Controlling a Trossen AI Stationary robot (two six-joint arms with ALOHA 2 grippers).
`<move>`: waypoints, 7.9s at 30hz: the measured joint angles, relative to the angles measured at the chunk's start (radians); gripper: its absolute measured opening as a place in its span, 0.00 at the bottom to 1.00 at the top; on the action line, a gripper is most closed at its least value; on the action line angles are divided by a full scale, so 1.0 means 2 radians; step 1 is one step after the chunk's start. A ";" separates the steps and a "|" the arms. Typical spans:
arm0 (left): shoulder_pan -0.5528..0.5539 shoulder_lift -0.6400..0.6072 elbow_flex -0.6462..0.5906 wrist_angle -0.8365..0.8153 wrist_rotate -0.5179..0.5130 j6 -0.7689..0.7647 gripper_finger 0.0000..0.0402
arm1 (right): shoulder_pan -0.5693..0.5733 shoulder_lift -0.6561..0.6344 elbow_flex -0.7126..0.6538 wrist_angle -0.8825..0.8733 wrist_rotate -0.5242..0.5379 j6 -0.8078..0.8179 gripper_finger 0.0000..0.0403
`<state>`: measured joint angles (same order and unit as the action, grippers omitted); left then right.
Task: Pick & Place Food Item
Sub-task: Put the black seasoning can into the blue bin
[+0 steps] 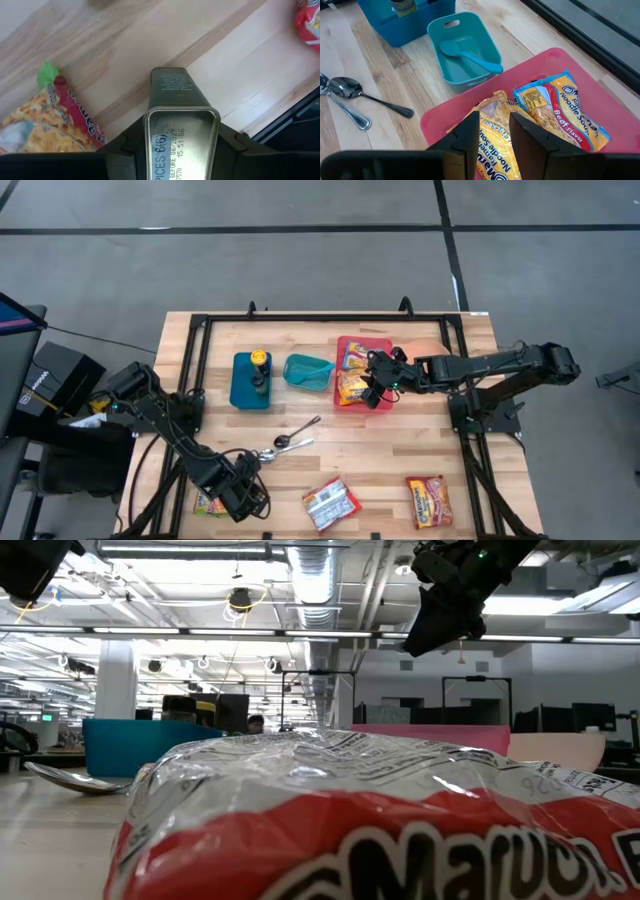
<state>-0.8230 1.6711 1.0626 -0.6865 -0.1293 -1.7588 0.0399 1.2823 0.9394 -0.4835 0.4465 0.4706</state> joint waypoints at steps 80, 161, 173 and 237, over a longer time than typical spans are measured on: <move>0.247 -0.027 -0.178 0.628 -0.272 0.669 0.35 | -0.095 -0.002 -0.245 0.505 -0.279 -0.127 0.25; 0.359 -0.033 -0.228 1.080 -0.146 0.845 0.34 | -0.064 0.114 -0.195 0.867 -0.275 -0.053 0.64; 0.359 -0.033 -0.199 1.067 -0.132 0.845 0.34 | -0.057 0.114 -0.139 0.796 -0.275 -0.067 0.64; 0.356 -0.031 -0.200 1.054 -0.124 0.845 0.36 | -0.047 0.113 -0.102 0.771 -0.259 -0.080 0.30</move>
<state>-0.1111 1.6081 0.6632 1.4208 -0.3767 -0.0697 -0.0534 1.5091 0.7349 1.0583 -0.0716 0.3113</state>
